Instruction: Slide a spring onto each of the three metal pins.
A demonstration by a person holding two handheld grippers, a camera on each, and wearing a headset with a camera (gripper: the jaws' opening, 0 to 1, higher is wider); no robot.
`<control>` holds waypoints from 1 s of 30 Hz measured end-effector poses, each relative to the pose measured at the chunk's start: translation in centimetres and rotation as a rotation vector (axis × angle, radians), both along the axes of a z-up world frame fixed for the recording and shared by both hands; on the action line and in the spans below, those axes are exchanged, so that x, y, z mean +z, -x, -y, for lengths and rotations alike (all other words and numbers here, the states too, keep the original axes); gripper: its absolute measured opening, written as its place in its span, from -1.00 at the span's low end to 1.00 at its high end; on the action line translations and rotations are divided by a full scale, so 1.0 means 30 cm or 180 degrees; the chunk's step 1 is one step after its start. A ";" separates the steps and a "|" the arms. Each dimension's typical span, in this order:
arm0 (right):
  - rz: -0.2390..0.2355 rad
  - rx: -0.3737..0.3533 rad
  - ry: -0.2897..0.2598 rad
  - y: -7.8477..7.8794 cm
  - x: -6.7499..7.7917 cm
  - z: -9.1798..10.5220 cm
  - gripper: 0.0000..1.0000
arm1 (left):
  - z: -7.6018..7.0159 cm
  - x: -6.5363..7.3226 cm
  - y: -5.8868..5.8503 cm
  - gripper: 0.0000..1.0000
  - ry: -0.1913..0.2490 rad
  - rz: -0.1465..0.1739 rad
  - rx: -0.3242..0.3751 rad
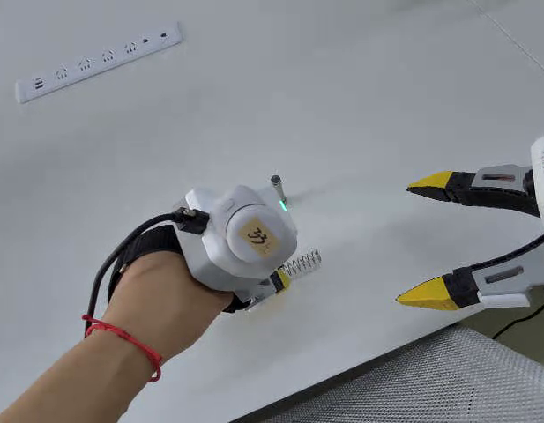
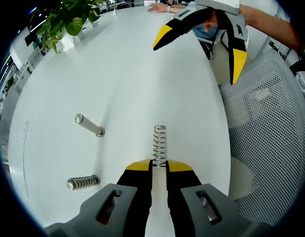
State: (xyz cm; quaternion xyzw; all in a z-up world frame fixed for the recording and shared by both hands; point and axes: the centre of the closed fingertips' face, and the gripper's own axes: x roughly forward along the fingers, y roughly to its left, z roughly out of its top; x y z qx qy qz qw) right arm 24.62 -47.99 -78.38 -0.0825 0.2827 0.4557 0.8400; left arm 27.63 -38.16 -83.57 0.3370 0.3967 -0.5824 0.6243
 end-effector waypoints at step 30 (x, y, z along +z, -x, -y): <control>0.0197 0.0684 -0.0044 -0.060 0.264 -0.184 0.16 | -0.019 0.310 0.026 -0.88 0.1224 0.0015 0.0378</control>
